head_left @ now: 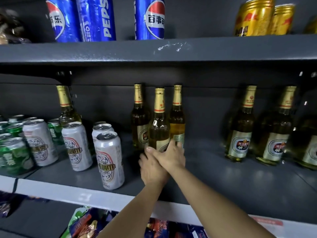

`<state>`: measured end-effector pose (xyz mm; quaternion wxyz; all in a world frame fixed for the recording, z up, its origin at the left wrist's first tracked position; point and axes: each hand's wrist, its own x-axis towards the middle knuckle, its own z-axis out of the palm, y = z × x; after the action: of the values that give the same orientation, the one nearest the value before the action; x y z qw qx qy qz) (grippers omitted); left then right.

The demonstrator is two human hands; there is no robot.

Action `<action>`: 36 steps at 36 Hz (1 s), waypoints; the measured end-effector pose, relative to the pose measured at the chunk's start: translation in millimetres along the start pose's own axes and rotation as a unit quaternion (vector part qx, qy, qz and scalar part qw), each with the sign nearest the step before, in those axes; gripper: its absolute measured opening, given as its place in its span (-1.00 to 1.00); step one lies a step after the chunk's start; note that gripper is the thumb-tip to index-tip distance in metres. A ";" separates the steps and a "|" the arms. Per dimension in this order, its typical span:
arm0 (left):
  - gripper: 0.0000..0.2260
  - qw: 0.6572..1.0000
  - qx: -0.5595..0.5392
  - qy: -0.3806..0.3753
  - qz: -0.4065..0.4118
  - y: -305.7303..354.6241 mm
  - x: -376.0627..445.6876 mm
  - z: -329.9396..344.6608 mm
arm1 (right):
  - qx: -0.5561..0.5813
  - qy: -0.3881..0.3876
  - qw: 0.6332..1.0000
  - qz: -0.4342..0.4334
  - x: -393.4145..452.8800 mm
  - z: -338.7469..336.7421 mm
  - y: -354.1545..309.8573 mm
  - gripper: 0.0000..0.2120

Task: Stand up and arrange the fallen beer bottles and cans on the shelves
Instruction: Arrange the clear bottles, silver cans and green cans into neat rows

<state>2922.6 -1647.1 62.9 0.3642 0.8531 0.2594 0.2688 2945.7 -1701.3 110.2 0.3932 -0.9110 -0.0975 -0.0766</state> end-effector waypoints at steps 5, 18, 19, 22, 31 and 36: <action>-0.26 0.993 0.014 -0.096 0.067 -9.5 0.3 -10.6 | 0.054 0.004 0.998 0.015 6.8 -12.4 9.9 -0.16; -0.41 0.977 -0.176 -0.119 0.018 14.1 -14.3 5.4 | 0.064 -0.011 0.998 -0.015 -7.2 -40.8 33.4 -0.13; -0.42 0.974 -0.186 -0.126 0.011 16.8 -14.8 6.6 | 0.069 -0.017 0.997 -0.012 -7.0 -42.8 36.2 -0.14; -0.41 0.964 -0.219 -0.150 -0.007 20.2 -13.9 10.9 | 0.133 -0.065 0.989 0.004 -3.7 -52.3 42.6 -0.11; -0.36 0.959 -0.209 -0.190 0.018 24.5 -17.0 10.2 | 0.242 -0.074 0.967 0.029 5.1 -68.3 47.4 -0.58; -0.31 0.976 -0.155 -0.142 0.057 29.1 -19.6 16.4 | 0.197 -0.024 0.980 0.003 5.9 -65.3 48.7 -0.55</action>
<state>2926.2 -1685.1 70.1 0.5094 0.8290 0.1113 0.2020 2958.9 -1781.1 121.7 0.5629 -0.8174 -0.1179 -0.0325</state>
